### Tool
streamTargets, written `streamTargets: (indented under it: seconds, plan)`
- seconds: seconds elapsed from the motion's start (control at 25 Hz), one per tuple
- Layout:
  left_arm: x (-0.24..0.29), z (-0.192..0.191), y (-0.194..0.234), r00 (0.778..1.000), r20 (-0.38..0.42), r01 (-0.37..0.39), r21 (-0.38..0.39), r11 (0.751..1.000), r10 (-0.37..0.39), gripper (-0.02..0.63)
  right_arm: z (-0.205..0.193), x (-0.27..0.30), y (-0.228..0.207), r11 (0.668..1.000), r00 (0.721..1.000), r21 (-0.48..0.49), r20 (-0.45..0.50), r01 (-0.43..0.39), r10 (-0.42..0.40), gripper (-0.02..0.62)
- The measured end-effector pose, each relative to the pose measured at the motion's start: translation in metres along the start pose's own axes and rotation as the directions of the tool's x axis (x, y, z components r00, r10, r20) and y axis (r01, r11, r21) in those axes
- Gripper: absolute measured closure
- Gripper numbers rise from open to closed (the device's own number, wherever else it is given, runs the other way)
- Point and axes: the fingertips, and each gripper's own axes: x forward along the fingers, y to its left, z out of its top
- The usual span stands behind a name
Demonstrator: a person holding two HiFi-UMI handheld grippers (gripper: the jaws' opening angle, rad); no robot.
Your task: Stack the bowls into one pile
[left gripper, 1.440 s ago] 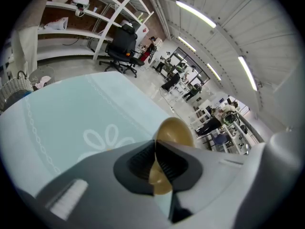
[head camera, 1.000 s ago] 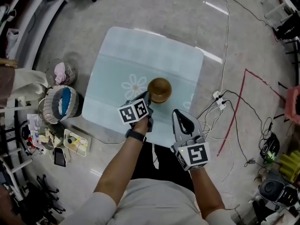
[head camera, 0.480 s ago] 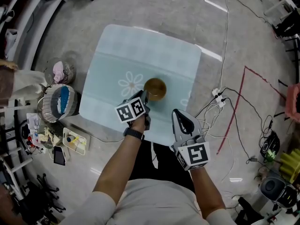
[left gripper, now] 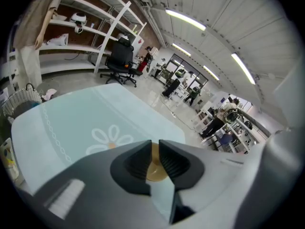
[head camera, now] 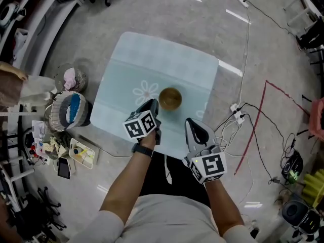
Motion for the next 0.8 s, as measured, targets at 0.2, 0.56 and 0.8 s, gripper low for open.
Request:
streamTargets:
  seconds: [0.2,0.56,0.8]
  plan:
    - [-0.038,0.014,-0.023,0.998,0.059,0.025,0.037,0.999,-0.027,0.562,0.015,-0.013,0.004,1.000,1.000,-0.011,0.025,-0.016,0.017,0.595]
    - [-0.121,0.024,-0.075,0.982,0.118,0.122,0.199,0.972,-0.147,0.600,0.033,-0.037,0.028,1.000,0.998,-0.008,0.057,-0.017,0.018,0.595]
    - [-0.176,0.027,-0.109,0.954,0.152,0.200,0.319,0.926,-0.258,0.600,0.050,-0.058,0.045,1.000,0.994,-0.023,0.107,0.018,-0.016,0.595]
